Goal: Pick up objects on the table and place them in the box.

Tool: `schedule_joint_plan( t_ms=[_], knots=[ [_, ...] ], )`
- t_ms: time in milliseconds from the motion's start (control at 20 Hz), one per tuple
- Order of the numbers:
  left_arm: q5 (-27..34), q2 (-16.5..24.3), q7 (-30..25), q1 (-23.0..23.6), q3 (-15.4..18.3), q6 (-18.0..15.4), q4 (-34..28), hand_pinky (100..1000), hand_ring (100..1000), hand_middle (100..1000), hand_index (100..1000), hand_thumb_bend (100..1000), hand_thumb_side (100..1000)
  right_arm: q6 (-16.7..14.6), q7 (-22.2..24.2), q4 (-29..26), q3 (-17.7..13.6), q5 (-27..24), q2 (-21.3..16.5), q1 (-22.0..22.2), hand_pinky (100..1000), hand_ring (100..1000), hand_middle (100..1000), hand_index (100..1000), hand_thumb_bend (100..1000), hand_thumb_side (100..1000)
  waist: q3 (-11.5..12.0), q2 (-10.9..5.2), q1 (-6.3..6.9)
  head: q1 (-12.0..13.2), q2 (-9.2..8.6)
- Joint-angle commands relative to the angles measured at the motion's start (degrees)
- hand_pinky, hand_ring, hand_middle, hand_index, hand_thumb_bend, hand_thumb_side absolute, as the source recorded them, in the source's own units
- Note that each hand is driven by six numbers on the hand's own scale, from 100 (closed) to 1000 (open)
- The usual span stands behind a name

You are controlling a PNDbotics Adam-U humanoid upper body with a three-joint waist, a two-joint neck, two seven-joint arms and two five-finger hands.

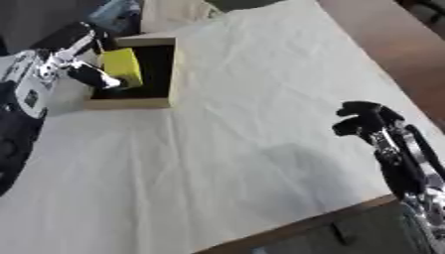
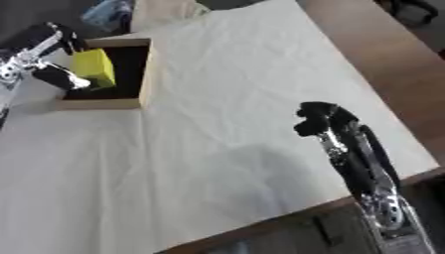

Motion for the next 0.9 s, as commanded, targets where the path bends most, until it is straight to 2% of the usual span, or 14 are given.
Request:
schedule_joint_plan(
  t_ms=[50,250,450,600,650,900],
  knots=[
    [-1.33,0.63,-0.93,-0.72,-0.2,-0.36,-0.02,809,724,685,812,771,414,-0.08,0.1,-0.78,-0.01,-0.1,-0.4,-0.68,653,625,662,762,411,774,0.24,-0.86,-0.38,0.12,-0.49],
    [-0.5,0.91,-1.63,-0.68,0.4,-0.35,-1.21,842,760,739,843,794,458,-0.07,0.03,-0.8,-0.07,-0.08,-0.49,-0.7,653,626,662,762,411,775,0.7,-0.97,-0.44,0.08,-0.55],
    [3.1,2.88,-0.68,-0.81,0.77,-0.95,-5.54,844,755,732,838,770,475,-0.07,-0.19,-0.83,-0.37,-0.06,-0.72,-0.75,653,626,662,762,410,775,1.86,-1.08,-0.5,-0.36,-0.72],
    [5.91,5.51,1.0,-0.03,0.8,-2.94,-9.88,838,739,703,824,727,481,-0.05,-0.59,-0.76,-0.82,0.02,-0.84,-0.56,653,626,662,762,409,775,3.3,-1.32,-0.63,-0.92,-0.61],
    [6.87,6.45,1.77,0.69,0.93,-3.72,-11.43,831,724,682,812,689,478,-0.05,-0.71,-0.73,-0.95,0.04,-0.88,-0.5,653,626,662,762,410,774,3.79,-1.41,-0.66,-1.07,-0.58],
    [11.77,9.77,6.44,6.99,2.52,-7.47,-19.37,822,693,642,787,627,448,-0.09,-1.33,-0.7,-1.57,0.14,-0.95,-0.28,653,626,662,762,410,774,6.37,-1.53,-0.96,-1.7,-0.66]
  ],
)
